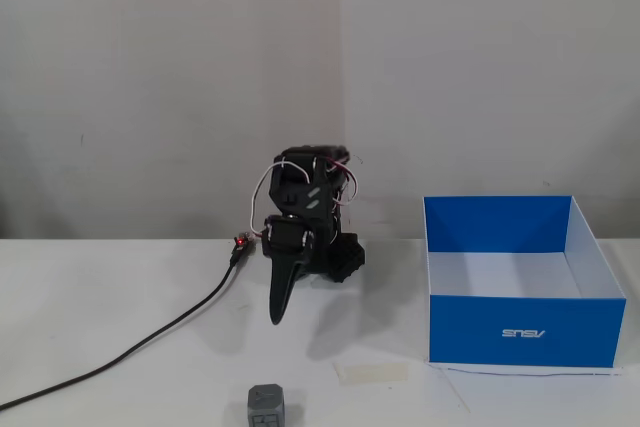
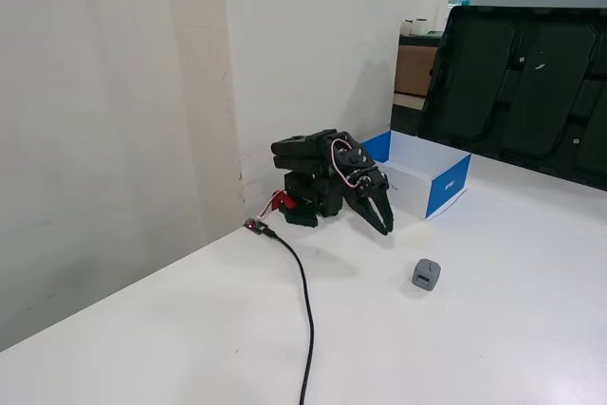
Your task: Pick the gray block and keep it in the box.
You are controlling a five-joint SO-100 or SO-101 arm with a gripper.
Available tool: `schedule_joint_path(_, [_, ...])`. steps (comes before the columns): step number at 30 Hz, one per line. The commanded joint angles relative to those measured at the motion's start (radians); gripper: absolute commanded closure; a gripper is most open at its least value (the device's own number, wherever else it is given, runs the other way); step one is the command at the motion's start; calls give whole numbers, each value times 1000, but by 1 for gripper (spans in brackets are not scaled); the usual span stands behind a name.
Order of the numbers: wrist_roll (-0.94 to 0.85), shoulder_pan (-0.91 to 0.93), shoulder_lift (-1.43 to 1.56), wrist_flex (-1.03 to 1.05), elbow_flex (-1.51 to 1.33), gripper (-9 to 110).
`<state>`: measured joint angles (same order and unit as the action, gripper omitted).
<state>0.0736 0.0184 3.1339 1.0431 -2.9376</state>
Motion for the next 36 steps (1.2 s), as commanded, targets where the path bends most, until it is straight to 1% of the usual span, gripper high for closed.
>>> schedule_joint_path(1, [14, 8, -155, -58, 158, 101])
schedule_joint_path(8, [14, 23, -319, -66, 288, 101])
schedule_joint_path(16, [18, 43, -609, -63, 463, 101])
schedule_joint_path(21, [18, 46, -723, -72, 535, 101])
schedule_joint_path(23, [5, 40, -767, -71, 561, 101])
schedule_joint_path(26, [-61, 38, -825, -87, 591, 101])
schedule_joint_path(30, [-63, 31, -940, -81, 650, 101])
schedule_joint_path(36, [-117, 29, -1097, -97, 736, 101])
